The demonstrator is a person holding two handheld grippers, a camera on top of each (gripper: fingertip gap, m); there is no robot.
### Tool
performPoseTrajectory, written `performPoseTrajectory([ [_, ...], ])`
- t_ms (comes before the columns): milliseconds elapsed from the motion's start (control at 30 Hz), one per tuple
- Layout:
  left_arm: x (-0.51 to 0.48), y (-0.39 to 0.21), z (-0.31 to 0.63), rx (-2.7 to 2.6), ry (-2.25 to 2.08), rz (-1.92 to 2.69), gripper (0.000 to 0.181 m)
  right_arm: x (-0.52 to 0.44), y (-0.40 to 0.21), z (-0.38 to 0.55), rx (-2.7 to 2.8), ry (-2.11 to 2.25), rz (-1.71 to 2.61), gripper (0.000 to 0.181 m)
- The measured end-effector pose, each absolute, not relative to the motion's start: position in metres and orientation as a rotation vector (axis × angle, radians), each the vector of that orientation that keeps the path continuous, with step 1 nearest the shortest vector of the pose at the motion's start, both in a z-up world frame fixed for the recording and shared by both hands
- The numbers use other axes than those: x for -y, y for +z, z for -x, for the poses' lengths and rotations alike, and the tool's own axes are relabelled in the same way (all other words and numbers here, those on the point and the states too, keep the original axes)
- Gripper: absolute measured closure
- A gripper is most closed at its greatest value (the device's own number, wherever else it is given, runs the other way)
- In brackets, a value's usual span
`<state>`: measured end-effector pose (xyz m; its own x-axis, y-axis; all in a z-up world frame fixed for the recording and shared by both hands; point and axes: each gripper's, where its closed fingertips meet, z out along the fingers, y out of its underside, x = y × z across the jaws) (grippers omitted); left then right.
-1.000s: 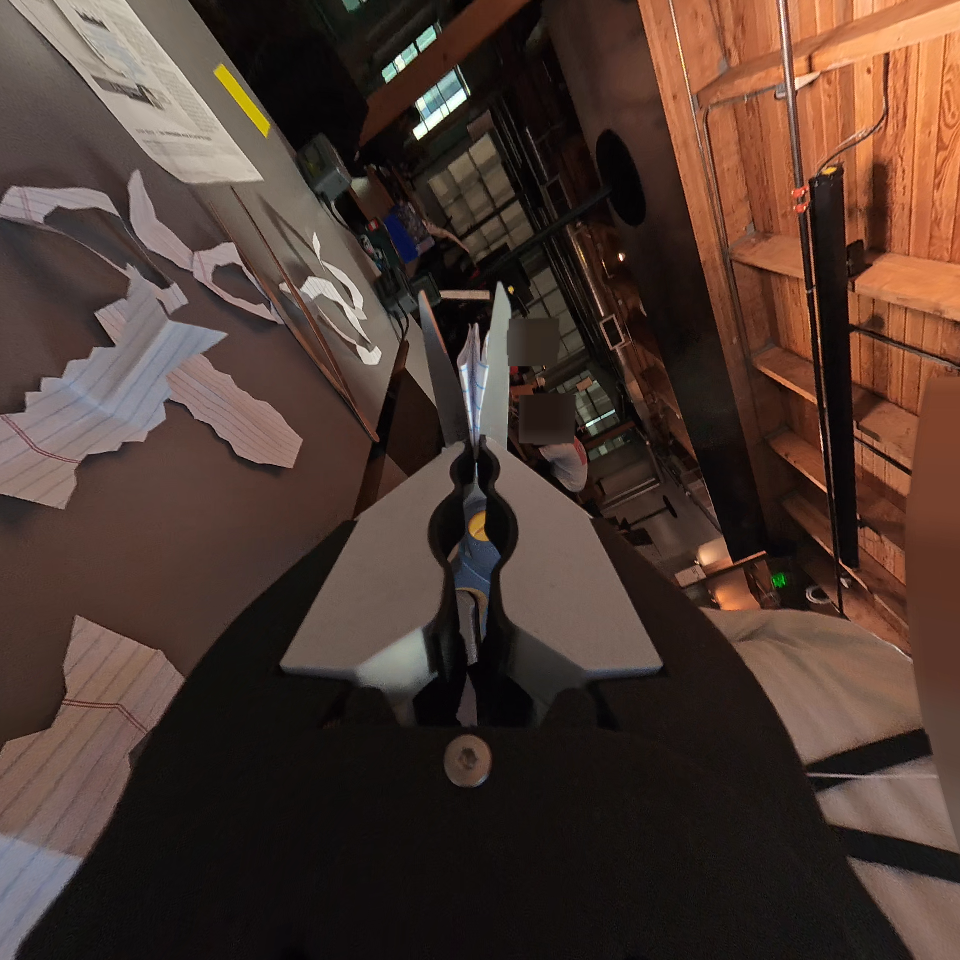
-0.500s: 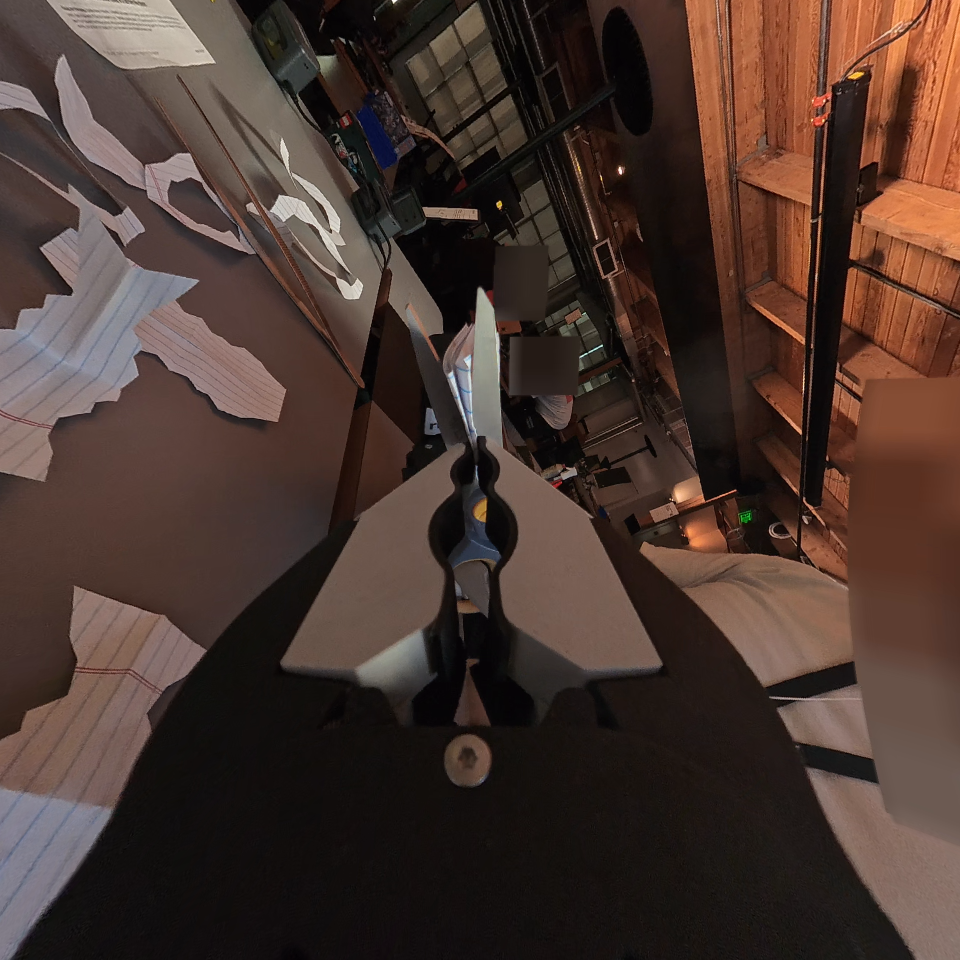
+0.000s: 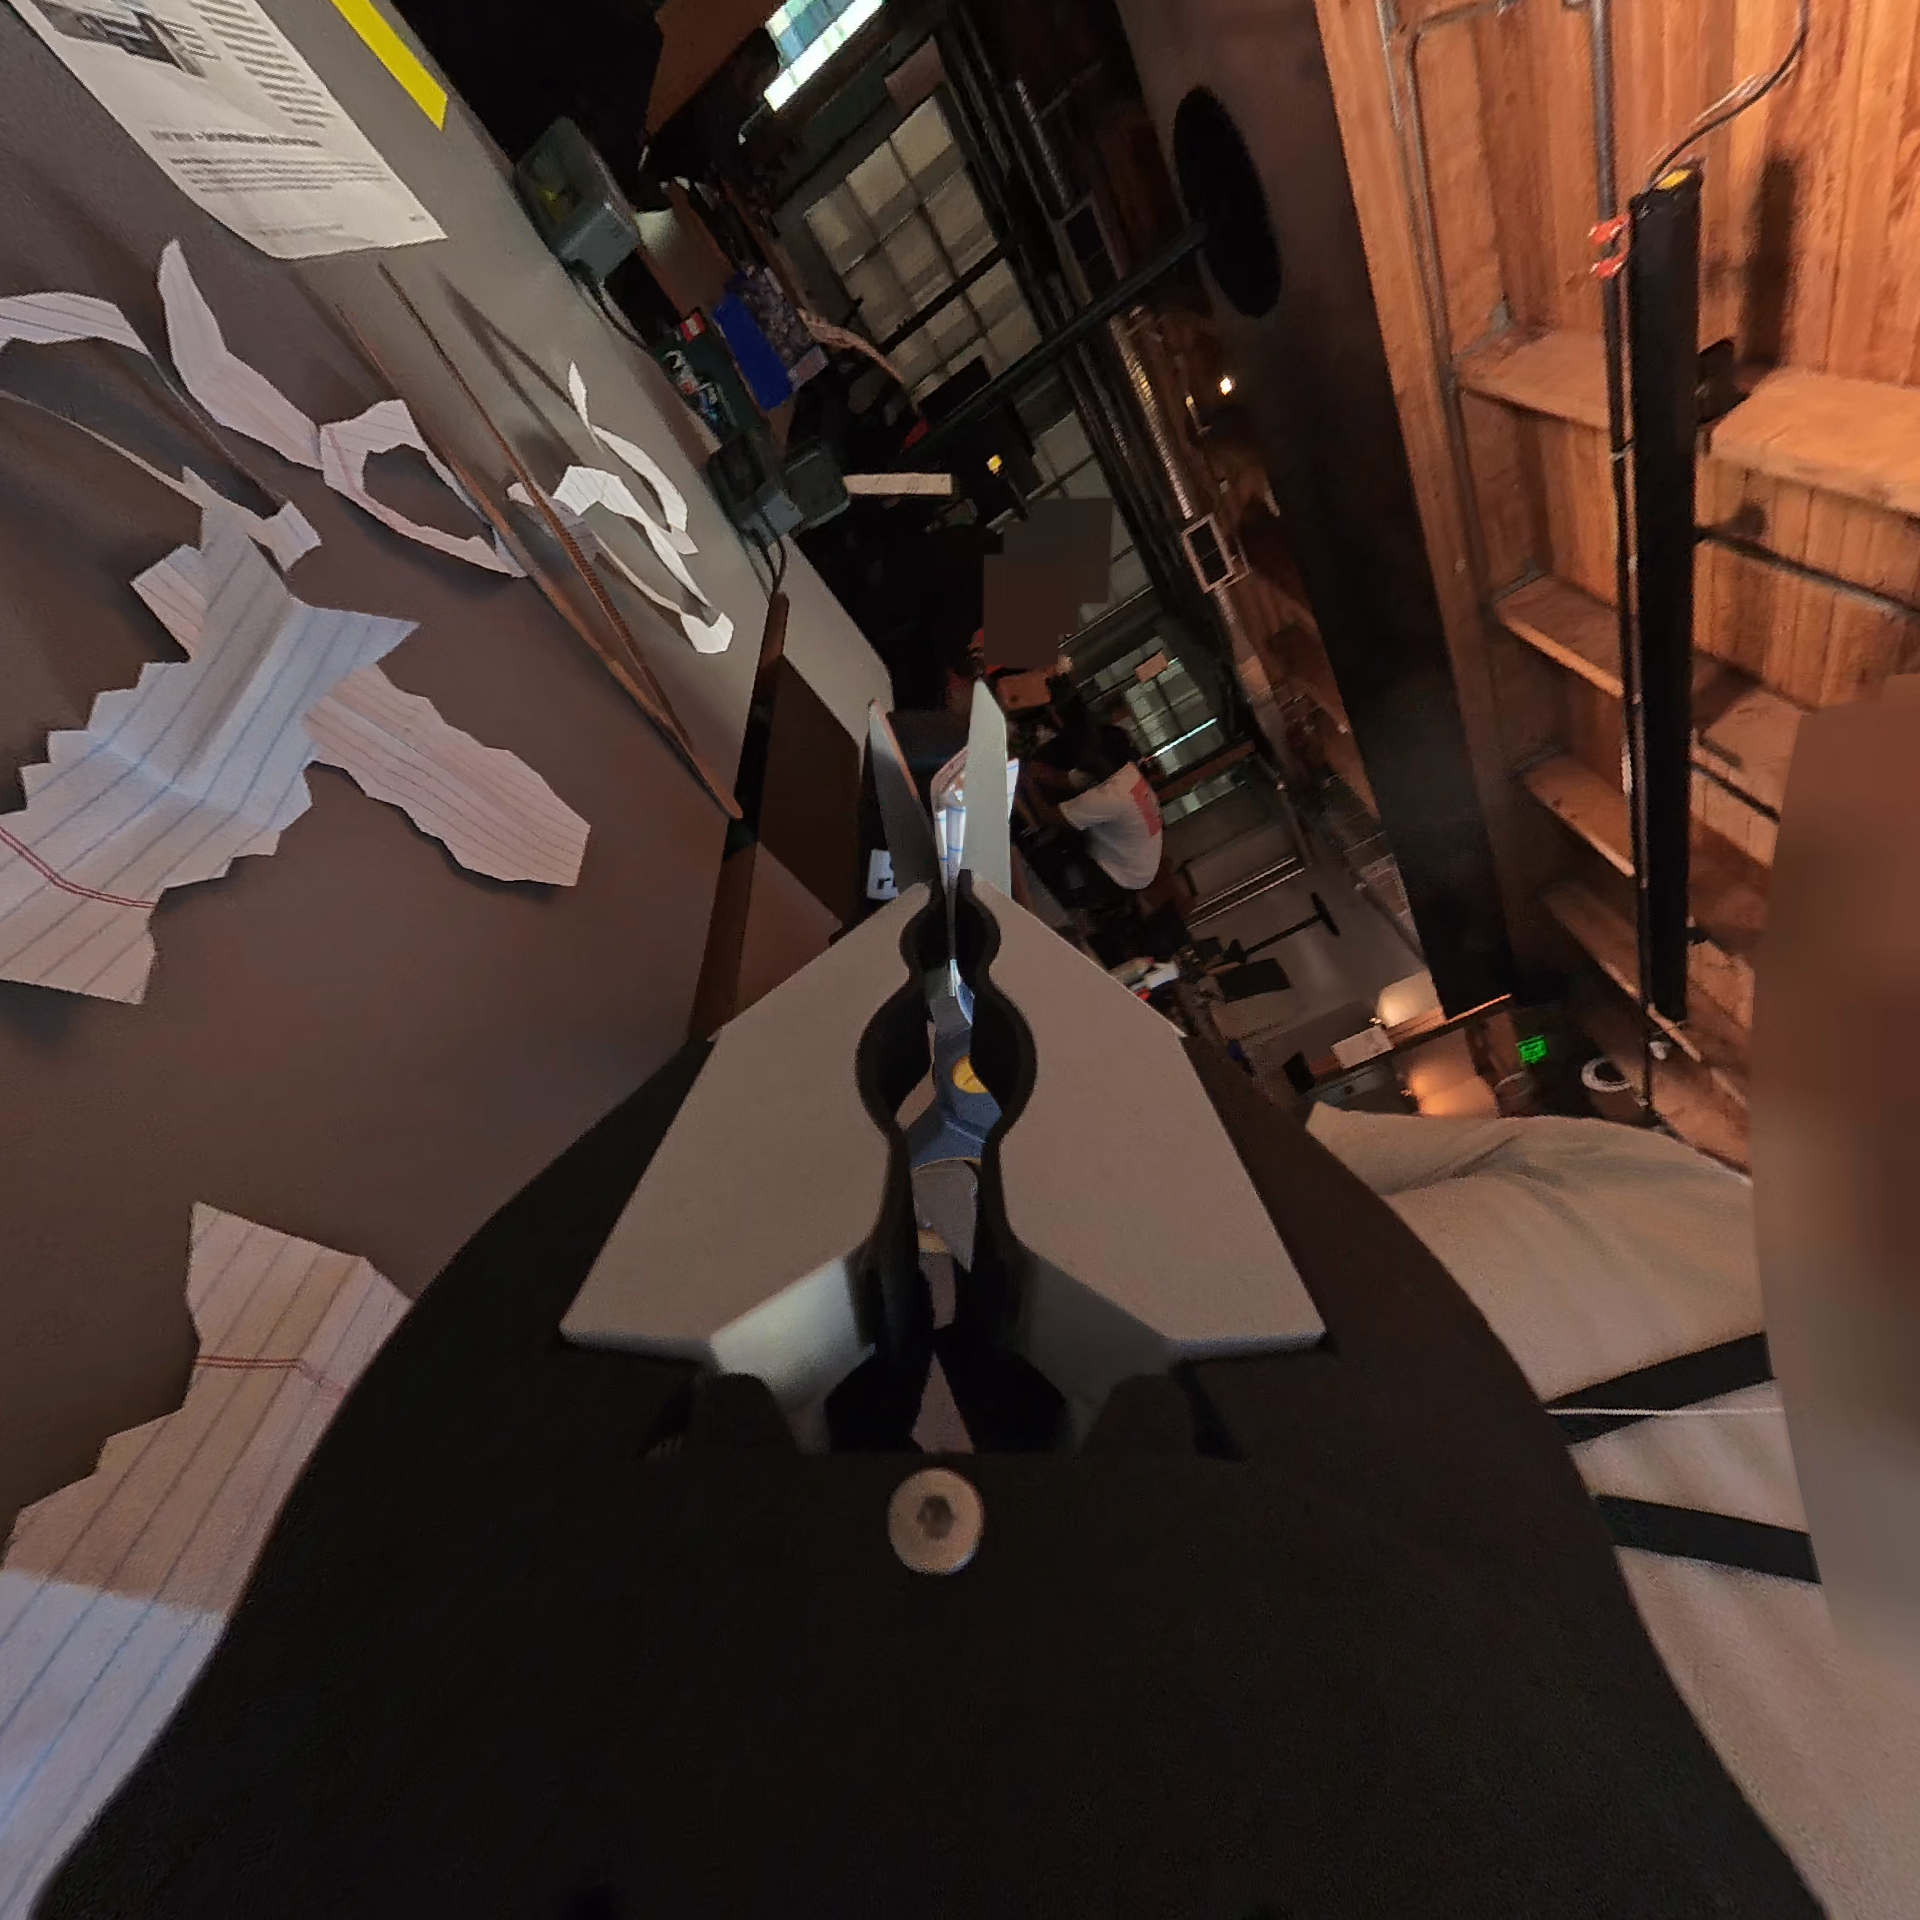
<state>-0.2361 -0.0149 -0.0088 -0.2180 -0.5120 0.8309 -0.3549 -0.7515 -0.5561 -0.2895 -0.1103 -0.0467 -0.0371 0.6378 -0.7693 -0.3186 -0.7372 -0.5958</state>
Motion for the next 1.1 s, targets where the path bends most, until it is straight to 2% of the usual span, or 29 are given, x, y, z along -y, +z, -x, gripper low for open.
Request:
performPoseTrajectory([
  [267, 0.021, -0.008, 0.235, -1.201, -2.023, 1.938, 0.181, 0.111, -0.036, 0.288, 0.313, 1.901, 1.544, 0.141],
  [800, 0.021, -0.034, 0.229, -1.19, -2.176, 2.05, 0.181, 0.113, -0.06, 0.288, 0.275, 1.855, 1.605, 0.153],
  [1100, 0.027, -0.032, 0.237, -1.261, -2.19, 2.077, 0.181, 0.117, -0.055, 0.286, 0.297, 1.931, 1.609, 0.148],
])
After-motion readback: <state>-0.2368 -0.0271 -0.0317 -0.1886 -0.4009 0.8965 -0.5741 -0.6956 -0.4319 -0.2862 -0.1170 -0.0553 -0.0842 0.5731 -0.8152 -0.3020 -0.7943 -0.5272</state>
